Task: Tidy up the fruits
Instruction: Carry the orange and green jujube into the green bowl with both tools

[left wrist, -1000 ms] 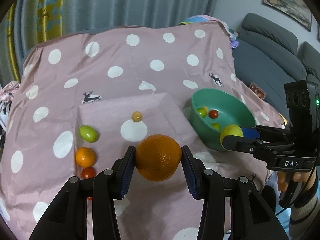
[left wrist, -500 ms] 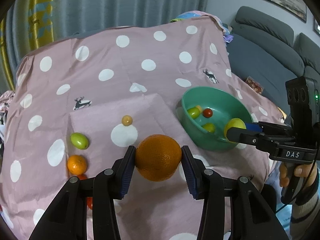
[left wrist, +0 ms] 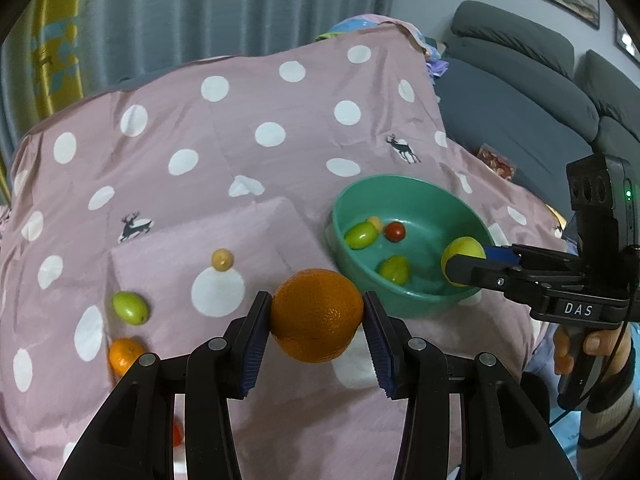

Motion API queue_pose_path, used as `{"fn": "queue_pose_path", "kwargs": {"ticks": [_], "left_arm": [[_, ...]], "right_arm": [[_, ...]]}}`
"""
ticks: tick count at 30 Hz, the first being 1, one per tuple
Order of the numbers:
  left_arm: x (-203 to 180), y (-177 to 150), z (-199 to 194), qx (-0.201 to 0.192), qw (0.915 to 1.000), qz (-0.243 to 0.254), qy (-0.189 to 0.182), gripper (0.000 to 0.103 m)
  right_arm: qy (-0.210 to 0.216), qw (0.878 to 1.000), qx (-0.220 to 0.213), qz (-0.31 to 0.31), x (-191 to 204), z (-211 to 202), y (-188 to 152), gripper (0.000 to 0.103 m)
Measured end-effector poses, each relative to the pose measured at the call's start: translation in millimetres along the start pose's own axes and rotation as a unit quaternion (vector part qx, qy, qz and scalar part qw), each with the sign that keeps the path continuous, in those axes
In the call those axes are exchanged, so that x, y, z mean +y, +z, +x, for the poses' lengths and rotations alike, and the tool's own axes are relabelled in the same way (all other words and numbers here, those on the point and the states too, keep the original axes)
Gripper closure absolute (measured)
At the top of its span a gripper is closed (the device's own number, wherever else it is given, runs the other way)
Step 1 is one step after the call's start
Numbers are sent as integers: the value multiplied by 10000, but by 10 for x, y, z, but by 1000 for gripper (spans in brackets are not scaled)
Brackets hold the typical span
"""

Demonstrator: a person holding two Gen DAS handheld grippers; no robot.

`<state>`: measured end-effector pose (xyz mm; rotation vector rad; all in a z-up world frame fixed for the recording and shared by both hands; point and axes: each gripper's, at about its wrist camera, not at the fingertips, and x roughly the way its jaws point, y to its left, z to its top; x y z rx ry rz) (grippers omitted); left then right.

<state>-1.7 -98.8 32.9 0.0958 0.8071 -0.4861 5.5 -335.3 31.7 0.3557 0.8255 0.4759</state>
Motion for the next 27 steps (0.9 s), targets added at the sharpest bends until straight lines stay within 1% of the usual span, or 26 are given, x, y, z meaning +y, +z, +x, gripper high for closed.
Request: {"fn": "queue_pose_path", "kwargs": {"ticks": [6,17,24,27], "left_arm": [[-117,113,114,8,9998,174,-101,57],[-424,389,390,-17,9980,488,-413,57],[-558,535,666,71,9965,588,-597,57],[-616,564,783,124,9960,655,-602,57]], "right_arm": [[-79,9999,-33,124,-134,-16,3,55],[-256,9991,-124,305,-390,-82,28,55],[-363,9987,-112,352,-520,-63,45,55],[-455,9985,-74,310,-550,-32,52,55]]}}
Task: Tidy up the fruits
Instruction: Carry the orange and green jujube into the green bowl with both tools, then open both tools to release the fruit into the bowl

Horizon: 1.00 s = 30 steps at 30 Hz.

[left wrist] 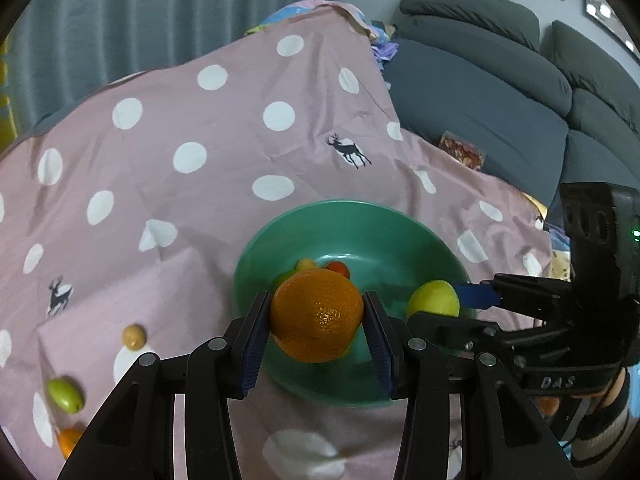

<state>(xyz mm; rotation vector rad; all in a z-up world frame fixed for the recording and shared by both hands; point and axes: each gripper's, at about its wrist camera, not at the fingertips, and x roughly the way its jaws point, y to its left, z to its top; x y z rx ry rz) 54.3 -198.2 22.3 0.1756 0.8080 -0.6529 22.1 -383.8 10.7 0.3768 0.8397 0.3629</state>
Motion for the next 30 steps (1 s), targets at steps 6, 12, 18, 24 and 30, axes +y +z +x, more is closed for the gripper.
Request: {"fn": "queue_pose_path", "kwargs": {"ticks": [6,12,18,24,30], "left_arm": [[-4,-24,232,221,9997,39,15,57],[0,-58,358,366,9993,66,27,57],[-24,-63,418,438,9989,140,38,57],[-43,-66,481,542,9983,171,89,57],[-38,-86,481,562,9983,133,116,57]], "right_arm": [[-91,9999,108,-78,-32,82,7,55],[-208,9996,170,-126,-62,136,5,55],[-292,9992,215,-154,-67,164,-7,55],[-415,9986,237,-223,-58,165,-5,54],[-430,9985,250,-237,-49,164,-15,53]]}}
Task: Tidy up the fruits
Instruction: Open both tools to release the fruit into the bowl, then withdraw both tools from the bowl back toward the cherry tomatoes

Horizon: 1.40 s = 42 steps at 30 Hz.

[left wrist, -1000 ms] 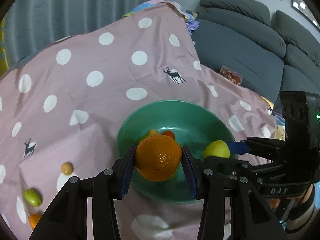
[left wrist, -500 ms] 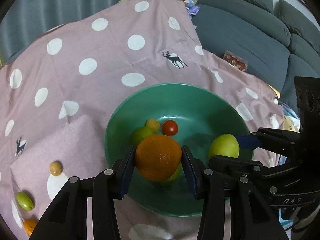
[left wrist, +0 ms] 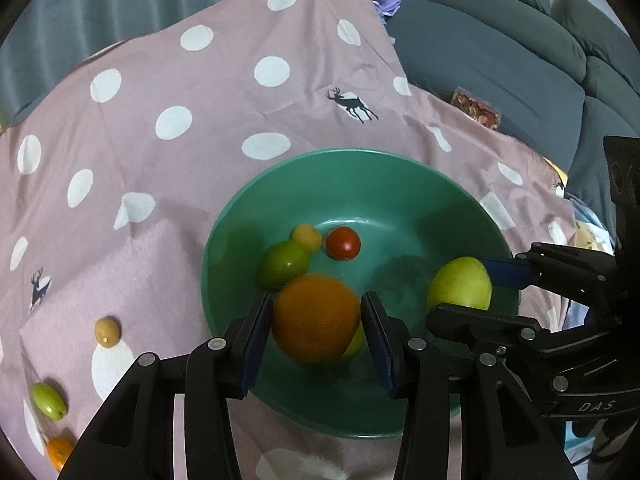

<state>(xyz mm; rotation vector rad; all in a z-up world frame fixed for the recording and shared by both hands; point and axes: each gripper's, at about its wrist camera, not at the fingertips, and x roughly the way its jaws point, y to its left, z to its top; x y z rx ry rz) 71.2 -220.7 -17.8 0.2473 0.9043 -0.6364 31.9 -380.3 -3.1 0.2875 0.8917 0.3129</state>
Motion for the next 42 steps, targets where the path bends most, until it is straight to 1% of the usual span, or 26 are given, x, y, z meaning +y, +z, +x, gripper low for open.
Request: {"fn": "queue_pose_path", "kwargs": {"ticks": [3,9,10,11,13,16,17,18,20,21,22,24,27,30,33,37,39,42], "left_arm": [[2,6,-43,-55,10000,-15,8,57],[29,-34,-130,-93,9999,-83,73,57],[38,-53,-162,-100,9998,-115,125,52],[49,-74,-191,-99,9997,-144,173,44],[75,-118,-261,-121,9993,-203,281,38],[110,-219,-401,-163,9984,-269,460,35],[110,-252,-435,-168,9981,-285,523,32],[117,-291,-474,-175,9976,-299,597,28],[142,-395,-555,-176,9963,-343,771,14],[157,-459,-589,-155,9955,-378,850,13],[173,-536,-622,-120,9950,-408,908,11],[203,-658,-677,-65,9938,-462,1011,11],[285,-885,-784,19,9907,-671,1187,11],[368,-1084,-907,40,9854,-924,1427,11],[436,-1262,-1064,-45,9793,-1149,1667,11],[524,-1459,-1272,-262,9698,-1340,2021,11],[565,-1534,-1333,-311,9667,-1420,2104,11],[607,-1593,-1363,-321,9651,-1498,2126,11]], "right_arm": [[-8,10000,-45,49,-14,-21,-4,55],[8,9997,-77,235,-45,-66,-15,53],[19,9996,-102,264,-45,-80,-21,51],[46,9994,-117,313,-45,-102,-30,50],[88,9992,-157,346,-12,-147,-45,48],[197,9988,-206,408,43,-222,-78,45],[244,9986,-208,423,59,-241,-93,44],[286,9984,-206,435,81,-262,-103,42],[322,9984,-183,429,152,-299,-132,36],[325,9985,-153,418,183,-308,-143,29],[329,9987,-114,380,235,-318,-157,27],[372,9990,-44,255,353,-336,-185,27],[437,9990,46,79,518,-353,-236,26],[540,9985,86,-65,655,-371,-267,26],[638,9977,115,-205,786,-381,-292,26],[712,9965,181,-405,961,-367,-304,25],[705,9960,236,-493,1027,-339,-303,25],[725,9951,306,-593,1123,-302,-312,25]]}}
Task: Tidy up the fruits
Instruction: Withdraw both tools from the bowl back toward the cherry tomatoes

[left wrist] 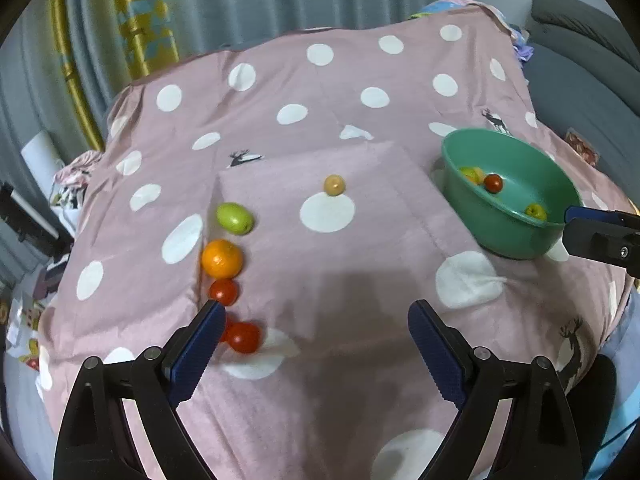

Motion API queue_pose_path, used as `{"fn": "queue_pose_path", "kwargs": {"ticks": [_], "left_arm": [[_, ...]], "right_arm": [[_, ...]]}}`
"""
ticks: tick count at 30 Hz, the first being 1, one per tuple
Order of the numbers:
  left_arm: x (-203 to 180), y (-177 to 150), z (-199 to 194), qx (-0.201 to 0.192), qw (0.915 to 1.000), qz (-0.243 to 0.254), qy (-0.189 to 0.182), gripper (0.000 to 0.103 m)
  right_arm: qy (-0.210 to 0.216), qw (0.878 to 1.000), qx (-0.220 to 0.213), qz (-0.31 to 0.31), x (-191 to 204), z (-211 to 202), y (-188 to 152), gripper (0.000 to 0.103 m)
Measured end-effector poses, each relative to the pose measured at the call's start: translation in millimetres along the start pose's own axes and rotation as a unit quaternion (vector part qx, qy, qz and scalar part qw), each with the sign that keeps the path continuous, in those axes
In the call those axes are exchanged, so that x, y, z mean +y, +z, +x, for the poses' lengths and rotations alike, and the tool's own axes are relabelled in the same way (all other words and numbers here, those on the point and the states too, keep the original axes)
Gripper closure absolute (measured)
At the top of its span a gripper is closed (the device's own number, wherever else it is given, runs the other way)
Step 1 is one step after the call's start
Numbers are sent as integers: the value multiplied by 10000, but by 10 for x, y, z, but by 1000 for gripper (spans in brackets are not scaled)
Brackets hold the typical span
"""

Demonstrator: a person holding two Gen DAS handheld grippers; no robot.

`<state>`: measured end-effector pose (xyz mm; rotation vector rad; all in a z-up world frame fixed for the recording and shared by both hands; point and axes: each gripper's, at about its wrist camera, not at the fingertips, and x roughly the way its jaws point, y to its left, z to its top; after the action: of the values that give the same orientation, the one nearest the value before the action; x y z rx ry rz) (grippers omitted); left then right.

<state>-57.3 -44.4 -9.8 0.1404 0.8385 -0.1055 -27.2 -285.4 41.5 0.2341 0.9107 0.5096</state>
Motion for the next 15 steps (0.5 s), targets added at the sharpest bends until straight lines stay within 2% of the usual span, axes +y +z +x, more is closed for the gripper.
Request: {"fn": "queue_pose_path", "kwargs": {"ticks": [15], "left_arm": [[204,-61,30,1,9997,-219,-145,10]], "right_arm": [[-12,9994,213,-278,245,178,71,25]]}}
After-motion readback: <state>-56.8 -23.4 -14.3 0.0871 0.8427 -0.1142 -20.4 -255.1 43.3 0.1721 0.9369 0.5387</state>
